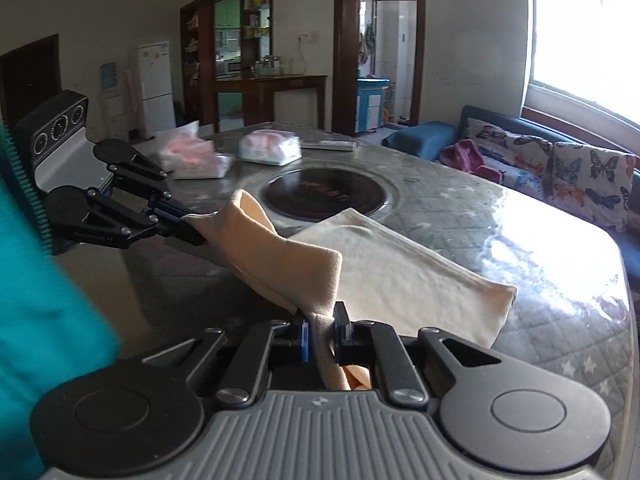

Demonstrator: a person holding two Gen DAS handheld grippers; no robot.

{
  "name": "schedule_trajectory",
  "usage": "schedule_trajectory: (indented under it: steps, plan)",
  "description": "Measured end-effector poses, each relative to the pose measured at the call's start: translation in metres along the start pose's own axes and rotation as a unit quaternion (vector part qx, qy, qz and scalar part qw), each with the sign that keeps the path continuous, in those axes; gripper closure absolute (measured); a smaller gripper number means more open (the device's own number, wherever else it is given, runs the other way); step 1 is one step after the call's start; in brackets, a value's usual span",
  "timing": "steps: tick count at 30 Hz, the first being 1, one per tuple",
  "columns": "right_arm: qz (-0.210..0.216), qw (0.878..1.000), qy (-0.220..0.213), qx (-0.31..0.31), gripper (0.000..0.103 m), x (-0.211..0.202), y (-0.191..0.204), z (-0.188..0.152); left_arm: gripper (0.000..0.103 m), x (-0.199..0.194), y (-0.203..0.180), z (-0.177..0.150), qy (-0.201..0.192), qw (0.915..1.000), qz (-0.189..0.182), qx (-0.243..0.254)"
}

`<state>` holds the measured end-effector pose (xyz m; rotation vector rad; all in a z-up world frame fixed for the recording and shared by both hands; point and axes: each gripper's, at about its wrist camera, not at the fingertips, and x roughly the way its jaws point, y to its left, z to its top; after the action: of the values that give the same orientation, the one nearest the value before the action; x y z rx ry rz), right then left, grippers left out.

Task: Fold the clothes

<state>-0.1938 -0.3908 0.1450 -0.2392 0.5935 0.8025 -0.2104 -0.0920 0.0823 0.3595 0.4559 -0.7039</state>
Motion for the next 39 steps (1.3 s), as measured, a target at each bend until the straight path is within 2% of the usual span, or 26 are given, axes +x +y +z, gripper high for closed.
schedule_trajectory:
  steps: [4, 8, 15, 19, 24, 26, 27, 29, 32, 36, 39]
  plan:
    - [0.009, 1.000, 0.010, 0.014, 0.094, 0.001, 0.002, -0.003, 0.095, 0.009, 0.004, -0.001, 0.004, 0.9999, 0.001, -0.010]
    - [0.010, 1.000, 0.008, 0.022, 0.094, 0.011, -0.013, 0.008, 0.095, 0.024, 0.026, 0.011, -0.012, 0.9997, 0.003, -0.021]
    - [-0.013, 1.000, 0.006, 0.019, 0.094, 0.043, -0.058, 0.045, 0.096, 0.075, 0.072, 0.043, -0.023, 0.9994, 0.015, -0.023]
    - [-0.029, 0.999, 0.015, 0.025, 0.094, 0.078, -0.091, 0.063, 0.096, 0.126, 0.103, 0.048, 0.001, 0.9984, 0.026, -0.051]
    - [-0.057, 0.995, 0.028, 0.081, 0.092, 0.140, -0.124, 0.052, 0.095, 0.184, 0.125, 0.030, 0.043, 0.9939, 0.052, -0.088]
    - [-0.067, 0.991, 0.025, 0.109, 0.090, 0.157, -0.131, 0.040, 0.095, 0.191, 0.128, 0.023, 0.054, 0.9913, 0.061, -0.104]
    - [-0.076, 0.989, 0.018, 0.122, 0.082, 0.161, -0.133, 0.035, 0.094, 0.194, 0.130, 0.019, 0.059, 0.9899, 0.065, -0.111]
    - [-0.093, 0.987, 0.008, 0.134, 0.082, 0.158, -0.133, 0.025, 0.089, 0.191, 0.131, 0.019, 0.059, 0.9884, 0.076, -0.117]
    - [-0.122, 0.981, -0.008, 0.154, 0.081, 0.145, -0.134, 0.015, 0.088, 0.182, 0.137, 0.023, 0.050, 0.9854, 0.091, -0.135]
    - [-0.125, 0.979, -0.029, 0.156, 0.081, 0.127, -0.130, 0.010, 0.088, 0.169, 0.134, 0.035, 0.030, 0.9802, 0.105, -0.165]
    - [-0.115, 0.979, -0.037, 0.162, 0.082, 0.123, -0.128, 0.013, 0.088, 0.169, 0.120, 0.047, 0.017, 0.9823, 0.079, -0.169]
